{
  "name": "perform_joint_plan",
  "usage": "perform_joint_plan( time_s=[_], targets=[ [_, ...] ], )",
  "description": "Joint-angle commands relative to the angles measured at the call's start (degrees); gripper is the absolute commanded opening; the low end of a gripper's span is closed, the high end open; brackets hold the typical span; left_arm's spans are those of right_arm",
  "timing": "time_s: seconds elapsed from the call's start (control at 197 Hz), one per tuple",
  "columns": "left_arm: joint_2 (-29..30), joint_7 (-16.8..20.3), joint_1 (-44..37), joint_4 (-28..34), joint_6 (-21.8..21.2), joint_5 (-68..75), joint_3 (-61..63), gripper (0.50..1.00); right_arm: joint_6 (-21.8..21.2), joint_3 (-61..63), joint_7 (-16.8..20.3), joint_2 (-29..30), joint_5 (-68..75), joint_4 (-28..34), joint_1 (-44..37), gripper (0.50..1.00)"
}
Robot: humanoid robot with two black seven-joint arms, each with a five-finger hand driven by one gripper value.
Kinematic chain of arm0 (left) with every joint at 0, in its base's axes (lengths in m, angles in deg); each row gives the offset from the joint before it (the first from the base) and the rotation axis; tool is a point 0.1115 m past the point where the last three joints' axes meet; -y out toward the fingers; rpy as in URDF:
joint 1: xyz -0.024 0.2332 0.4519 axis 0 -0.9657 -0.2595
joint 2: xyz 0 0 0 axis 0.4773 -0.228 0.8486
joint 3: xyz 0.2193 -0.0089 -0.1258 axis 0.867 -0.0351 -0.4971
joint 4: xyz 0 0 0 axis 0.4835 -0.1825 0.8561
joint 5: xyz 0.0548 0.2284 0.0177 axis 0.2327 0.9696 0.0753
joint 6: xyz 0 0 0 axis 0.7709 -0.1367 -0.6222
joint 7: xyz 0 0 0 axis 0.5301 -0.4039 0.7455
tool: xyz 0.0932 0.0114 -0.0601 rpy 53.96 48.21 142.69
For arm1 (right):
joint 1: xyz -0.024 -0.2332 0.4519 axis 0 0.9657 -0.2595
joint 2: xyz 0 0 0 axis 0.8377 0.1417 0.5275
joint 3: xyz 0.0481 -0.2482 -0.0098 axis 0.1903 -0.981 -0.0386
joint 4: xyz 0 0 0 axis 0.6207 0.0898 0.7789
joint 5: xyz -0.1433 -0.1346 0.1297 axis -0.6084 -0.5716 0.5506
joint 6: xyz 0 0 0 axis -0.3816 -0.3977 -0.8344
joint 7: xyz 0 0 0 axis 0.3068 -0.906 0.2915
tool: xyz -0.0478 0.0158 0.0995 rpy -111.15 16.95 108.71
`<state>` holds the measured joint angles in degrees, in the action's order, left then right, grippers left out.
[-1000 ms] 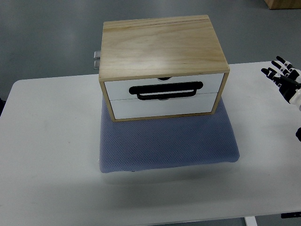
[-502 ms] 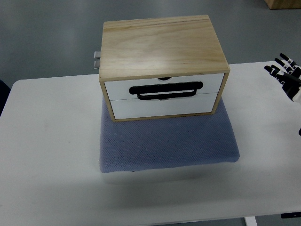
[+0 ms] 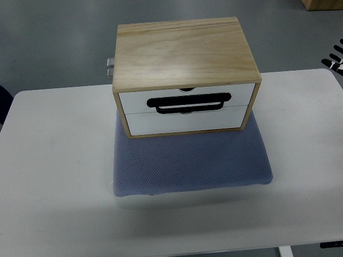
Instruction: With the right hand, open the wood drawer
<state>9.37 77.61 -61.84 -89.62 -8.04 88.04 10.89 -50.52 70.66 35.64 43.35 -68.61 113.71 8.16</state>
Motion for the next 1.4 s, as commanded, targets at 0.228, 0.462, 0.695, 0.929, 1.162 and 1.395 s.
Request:
perform_joint_plan(
  time_s=[0.228, 0.462, 0.695, 0.929, 1.162, 1.395],
  targets=[
    [0.0, 0.0, 0.0, 0.1, 0.0, 0.0, 0.0, 1.0, -5.2, -5.7, -0.4, -8.5, 0.0, 7.1, -5.5, 0.94],
    [0.0, 0.0, 0.0, 0.0, 0.0, 0.0, 0.0, 1.0, -7.4, -14.7, -0.4, -13.8, -0.3, 17.9, -9.0, 0.942],
    [0.0, 0.0, 0.0, 0.0, 0.0, 0.0, 0.0, 1.0, -10.6, -23.1, -0.2, -19.0, -1.1, 28.4, -12.3, 0.942],
    [0.0, 0.0, 0.0, 0.1, 0.0, 0.0, 0.0, 1.0, -12.8, -24.6, 0.2, -19.3, -1.1, 29.7, -15.0, 0.942],
    [0.0, 0.0, 0.0, 0.0, 0.0, 0.0, 0.0, 1.0, -13.9, -28.7, 0.5, -15.1, -1.6, 30.4, -20.2, 0.942],
    [0.0, 0.0, 0.0, 0.0, 0.0, 0.0, 0.0, 1.0, -13.9, -33.8, 0.5, -14.9, -2.4, 33.5, -22.2, 0.942]
  ],
)
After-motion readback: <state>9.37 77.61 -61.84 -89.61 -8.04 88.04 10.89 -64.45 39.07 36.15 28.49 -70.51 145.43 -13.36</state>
